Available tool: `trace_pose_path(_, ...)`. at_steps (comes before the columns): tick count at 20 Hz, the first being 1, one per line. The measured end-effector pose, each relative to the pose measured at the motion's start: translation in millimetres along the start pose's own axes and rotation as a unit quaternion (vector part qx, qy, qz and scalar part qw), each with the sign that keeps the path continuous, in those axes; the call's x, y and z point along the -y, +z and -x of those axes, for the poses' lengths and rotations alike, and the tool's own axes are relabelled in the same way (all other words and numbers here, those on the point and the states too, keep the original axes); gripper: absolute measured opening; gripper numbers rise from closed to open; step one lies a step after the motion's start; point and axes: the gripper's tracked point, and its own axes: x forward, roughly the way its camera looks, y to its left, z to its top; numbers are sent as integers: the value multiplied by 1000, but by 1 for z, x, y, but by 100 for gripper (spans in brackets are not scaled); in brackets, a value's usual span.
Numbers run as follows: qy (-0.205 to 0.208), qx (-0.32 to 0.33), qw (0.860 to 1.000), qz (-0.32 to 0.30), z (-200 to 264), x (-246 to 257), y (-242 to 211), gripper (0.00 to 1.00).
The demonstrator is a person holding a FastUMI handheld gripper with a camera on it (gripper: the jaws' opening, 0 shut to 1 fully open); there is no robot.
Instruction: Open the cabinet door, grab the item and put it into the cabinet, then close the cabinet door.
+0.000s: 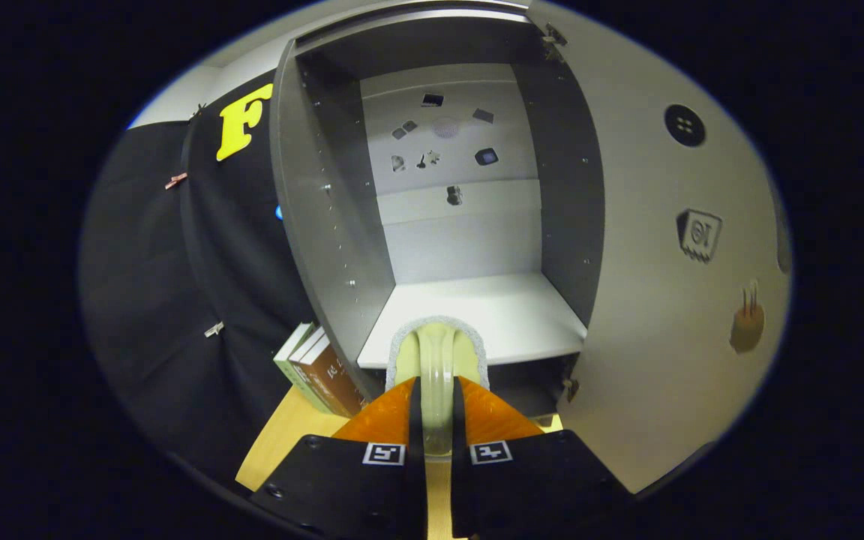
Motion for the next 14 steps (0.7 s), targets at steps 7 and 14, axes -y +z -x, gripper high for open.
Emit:
trace_pose_path(7, -22, 5, 1000, 1, -82, 7, 41, 17)
trace_pose_path(14, -59, -17, 998, 19, -166, 35, 40, 17)
